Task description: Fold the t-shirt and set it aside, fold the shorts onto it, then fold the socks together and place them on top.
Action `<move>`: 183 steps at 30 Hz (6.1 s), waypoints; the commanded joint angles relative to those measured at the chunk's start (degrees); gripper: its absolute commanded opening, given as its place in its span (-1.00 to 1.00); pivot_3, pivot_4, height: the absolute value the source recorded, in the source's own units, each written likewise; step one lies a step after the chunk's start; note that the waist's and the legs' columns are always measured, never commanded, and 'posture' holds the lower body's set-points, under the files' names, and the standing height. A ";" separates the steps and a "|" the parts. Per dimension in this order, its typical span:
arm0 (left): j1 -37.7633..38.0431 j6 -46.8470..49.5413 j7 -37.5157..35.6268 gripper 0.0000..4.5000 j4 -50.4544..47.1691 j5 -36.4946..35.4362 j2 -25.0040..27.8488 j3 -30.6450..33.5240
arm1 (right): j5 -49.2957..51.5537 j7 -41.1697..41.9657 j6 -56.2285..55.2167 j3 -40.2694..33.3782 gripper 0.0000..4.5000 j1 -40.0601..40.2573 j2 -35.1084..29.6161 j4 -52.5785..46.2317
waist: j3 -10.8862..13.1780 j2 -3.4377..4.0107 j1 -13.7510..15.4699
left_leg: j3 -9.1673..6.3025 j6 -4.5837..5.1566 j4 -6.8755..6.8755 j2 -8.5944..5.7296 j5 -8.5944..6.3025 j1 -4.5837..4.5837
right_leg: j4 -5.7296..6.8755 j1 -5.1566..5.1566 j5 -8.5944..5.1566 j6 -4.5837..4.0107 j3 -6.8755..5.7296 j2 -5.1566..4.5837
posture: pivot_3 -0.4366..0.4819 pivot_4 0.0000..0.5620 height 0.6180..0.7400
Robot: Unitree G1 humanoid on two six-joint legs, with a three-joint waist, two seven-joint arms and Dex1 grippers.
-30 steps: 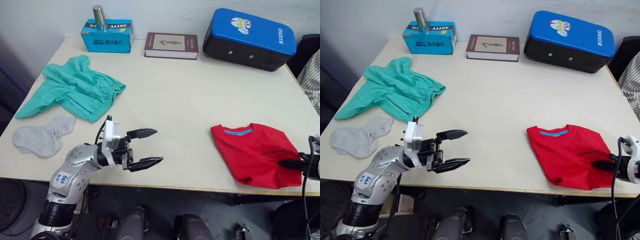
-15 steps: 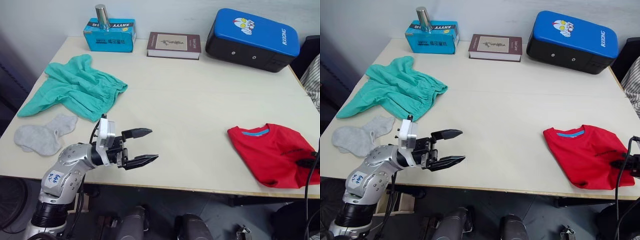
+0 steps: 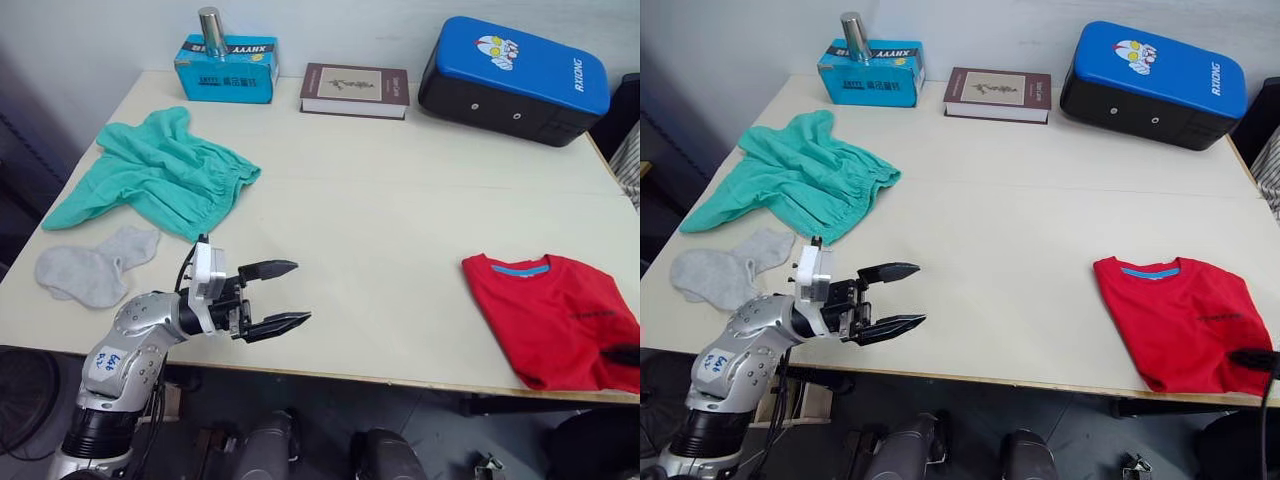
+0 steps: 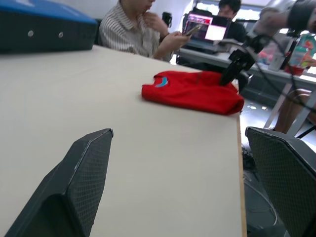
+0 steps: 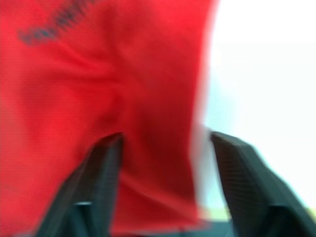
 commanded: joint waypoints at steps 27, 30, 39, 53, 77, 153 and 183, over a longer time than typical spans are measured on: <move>26.97 -0.53 15.42 1.00 0.52 2.13 6.43 32.57 | -3.03 -9.17 -54.92 16.77 0.99 12.54 38.59 -47.91 | 0.18 -0.46 -0.94 | -0.15 -0.39 -0.31 0.25 -0.26 0.17 | -0.06 -0.03 -0.11 -0.35 0.20 0.20 | -0.05 -0.47 1.00; 17.33 4.50 18.63 1.00 3.74 7.25 12.74 25.77 | -2.97 -11.45 -52.90 17.73 0.99 10.89 38.66 -50.03 | 0.17 -0.40 -1.45 | -0.13 -0.67 -0.34 0.23 -0.09 0.25 | 0.03 0.00 -0.11 -0.35 0.19 0.22 | -0.05 -0.47 1.00; -20.19 1.75 13.70 1.00 39.74 25.69 17.90 0.31 | -4.62 -15.96 -50.58 21.15 0.99 6.15 38.94 -50.96 | 0.19 -0.59 -1.86 | 0.16 -0.85 -0.48 0.17 0.12 0.78 | 0.99 -0.10 -0.12 -0.35 0.31 0.21 | -0.05 -0.47 1.00; -45.60 -16.71 13.92 -0.24 79.13 37.23 8.65 -7.14 | -6.52 -20.25 -51.61 22.20 1.00 10.03 40.28 -52.40 | 0.24 -0.92 -1.42 | 0.05 -0.87 -0.19 0.24 0.34 0.81 | 1.67 -0.26 -0.18 -0.38 0.28 0.23 | -0.05 -0.47 1.00; -34.38 -3.10 -11.96 -0.99 28.56 25.73 -18.19 -22.15 | -3.10 -20.29 -50.72 16.66 1.00 16.87 38.77 -53.19 | 0.35 -1.10 -1.87 | -0.05 -0.85 0.32 0.45 0.34 0.86 | 1.70 0.09 -0.23 -0.47 0.28 0.54 | -0.05 -0.47 1.00; 21.09 11.09 -26.55 -0.98 -1.26 2.36 32.44 12.52 | 1.03 3.51 -39.45 26.11 -1.00 6.64 20.84 -49.41 | 0.01 -0.54 -2.55 | -0.12 -0.85 0.33 0.67 -0.57 0.84 | 1.21 0.19 -0.59 -0.99 0.32 0.55 | -0.05 -0.47 1.00; -70.06 -33.79 17.15 -0.98 89.64 43.33 -4.89 -14.34 | 3.11 -33.35 -10.26 26.56 -1.00 -18.31 34.47 -41.56 | 0.61 -1.24 -1.60 | -0.09 -0.84 1.31 0.59 0.03 -0.26 | 2.50 -0.96 -0.37 -0.56 0.16 0.58 | -0.05 -0.47 1.00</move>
